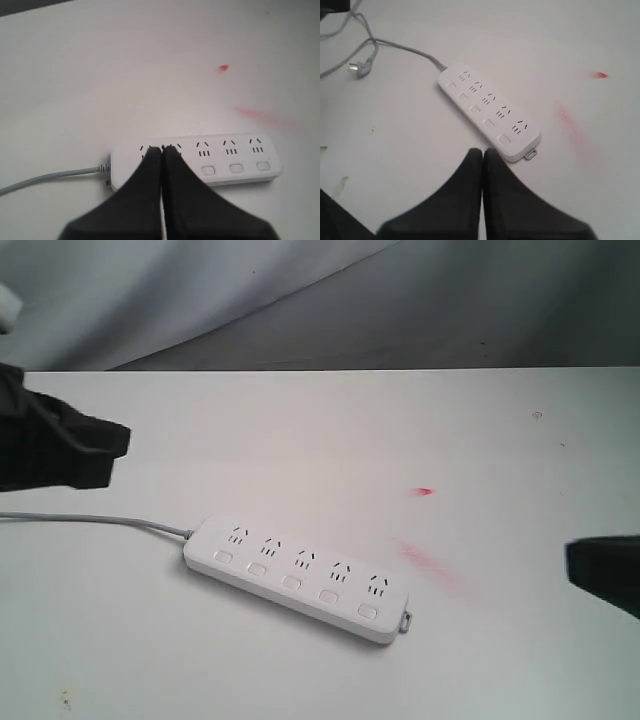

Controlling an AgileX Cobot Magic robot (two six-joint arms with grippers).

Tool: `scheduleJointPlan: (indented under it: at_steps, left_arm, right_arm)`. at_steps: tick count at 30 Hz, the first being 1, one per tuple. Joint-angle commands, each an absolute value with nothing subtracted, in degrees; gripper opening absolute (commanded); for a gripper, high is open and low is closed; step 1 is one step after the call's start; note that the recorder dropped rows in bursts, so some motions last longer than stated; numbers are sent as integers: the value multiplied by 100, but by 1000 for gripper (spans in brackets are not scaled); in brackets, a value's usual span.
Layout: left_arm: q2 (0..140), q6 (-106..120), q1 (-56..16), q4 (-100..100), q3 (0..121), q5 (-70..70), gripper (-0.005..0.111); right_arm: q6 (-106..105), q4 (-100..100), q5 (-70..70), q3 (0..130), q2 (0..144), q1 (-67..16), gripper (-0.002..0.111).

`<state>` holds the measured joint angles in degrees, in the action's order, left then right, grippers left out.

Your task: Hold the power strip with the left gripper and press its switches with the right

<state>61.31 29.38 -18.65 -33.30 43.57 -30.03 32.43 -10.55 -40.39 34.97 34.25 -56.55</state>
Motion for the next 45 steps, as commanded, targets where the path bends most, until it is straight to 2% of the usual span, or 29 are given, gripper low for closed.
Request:
scheduleJointPlan:
  at_steps: [1,9,20,29,35,45]
  left_arm:
    - [4917,2537,-1885,-3378,3667,-2847,0]
    - [2863,2223,-1885,-3378,2616,-2832,0]
    - [1088,1779,-1885,-3378,1473,-1984,0]
    - [893,1803,-1885,-3355,897,-1078,0]
    - [893,1826,-1885,-3207,721,-727,0]
    - [893,1838,-1885,-3090,0,228,0]
  right_arm:
    - [3669,-1067,-4335,2995,2119,-5658,0]
    - [3945,-1325,-4586,2542,91,-5658,0]
    - [4139,-1953,-4721,2433,0,-5645,0]
    - [5983,-3932,-3465,1524,0,-5645,0]
    - [6081,-5724,-2299,573,0,-5645,0]
    - [6880,-6583,-2393,0,0,-5645,0]
